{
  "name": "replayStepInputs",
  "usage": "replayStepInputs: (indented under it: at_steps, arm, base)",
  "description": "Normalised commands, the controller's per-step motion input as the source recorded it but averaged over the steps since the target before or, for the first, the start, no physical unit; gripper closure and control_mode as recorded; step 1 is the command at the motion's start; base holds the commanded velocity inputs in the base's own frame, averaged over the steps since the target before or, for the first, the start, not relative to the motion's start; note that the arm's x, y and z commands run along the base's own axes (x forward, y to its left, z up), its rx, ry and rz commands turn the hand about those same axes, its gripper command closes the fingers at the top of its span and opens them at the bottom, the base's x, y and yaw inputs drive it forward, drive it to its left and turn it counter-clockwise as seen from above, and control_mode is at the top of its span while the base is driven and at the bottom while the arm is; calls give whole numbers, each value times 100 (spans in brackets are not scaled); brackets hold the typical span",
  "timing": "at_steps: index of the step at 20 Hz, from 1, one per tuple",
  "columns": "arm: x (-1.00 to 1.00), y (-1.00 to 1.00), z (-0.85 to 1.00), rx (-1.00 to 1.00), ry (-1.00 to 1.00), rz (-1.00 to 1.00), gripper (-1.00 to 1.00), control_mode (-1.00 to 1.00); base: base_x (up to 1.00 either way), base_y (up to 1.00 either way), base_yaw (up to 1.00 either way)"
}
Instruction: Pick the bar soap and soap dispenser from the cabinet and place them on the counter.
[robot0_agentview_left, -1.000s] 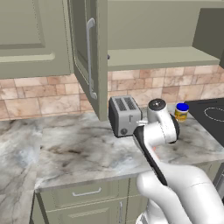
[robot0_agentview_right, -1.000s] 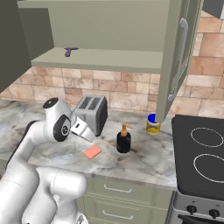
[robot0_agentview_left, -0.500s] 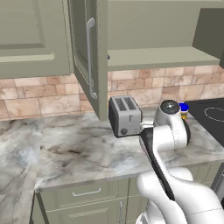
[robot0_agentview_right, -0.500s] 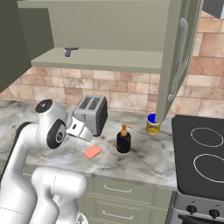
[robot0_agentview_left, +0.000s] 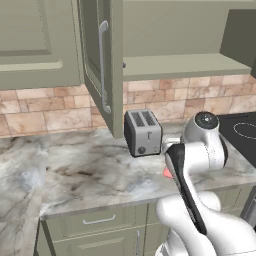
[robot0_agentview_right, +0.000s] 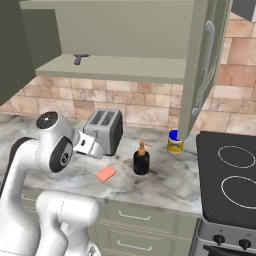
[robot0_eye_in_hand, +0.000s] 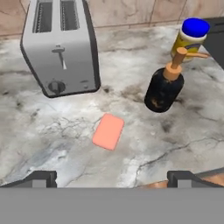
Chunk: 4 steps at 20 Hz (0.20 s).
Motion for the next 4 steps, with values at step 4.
replayStepInputs:
  at_steps: [4]
  arm:
    - [-20, 17, 16, 0, -2, 8, -100, -100]
  base:
    - [0, 0, 0]
